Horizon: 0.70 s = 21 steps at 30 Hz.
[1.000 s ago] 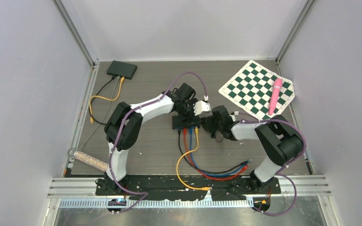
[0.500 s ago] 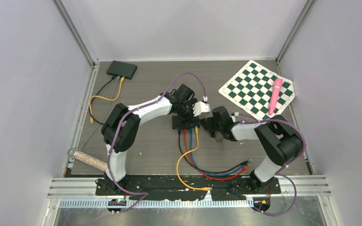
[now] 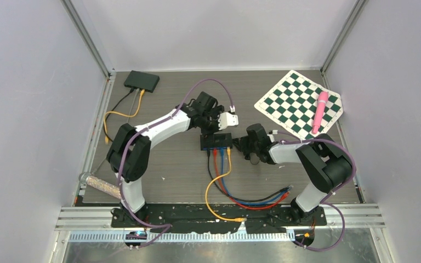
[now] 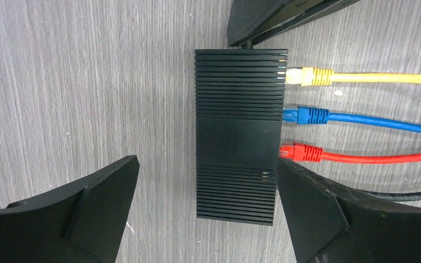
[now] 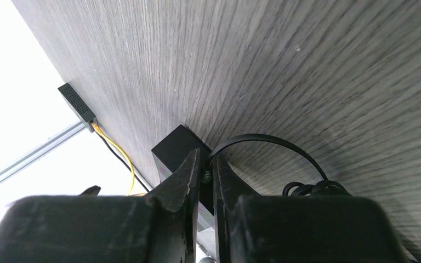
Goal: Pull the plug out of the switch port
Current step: Pull the connector from the switch port.
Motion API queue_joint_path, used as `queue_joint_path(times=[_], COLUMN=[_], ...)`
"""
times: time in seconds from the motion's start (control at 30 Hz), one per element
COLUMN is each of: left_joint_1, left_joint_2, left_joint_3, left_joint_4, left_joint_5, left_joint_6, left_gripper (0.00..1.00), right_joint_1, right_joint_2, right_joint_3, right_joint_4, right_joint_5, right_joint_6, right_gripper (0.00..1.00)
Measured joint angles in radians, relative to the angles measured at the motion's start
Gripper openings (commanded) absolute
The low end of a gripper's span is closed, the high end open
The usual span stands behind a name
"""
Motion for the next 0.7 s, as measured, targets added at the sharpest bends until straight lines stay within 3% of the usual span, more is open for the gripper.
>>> queue_joint_path(times=[0.7], left_joint_1=[0.001], left_joint_2=[0.156], left_joint_3=[0.184], left_joint_4=[-0.241], left_joint_5=[-0.012], left_joint_6=[0.048], left_gripper=[1.0], right_joint_1=[0.0], right_joint_2=[0.005], right_joint_3=[0.0], right_joint_4=[0.011], right_joint_5=[-0.01], right_joint_6=[-0.007], right_gripper=[0.05])
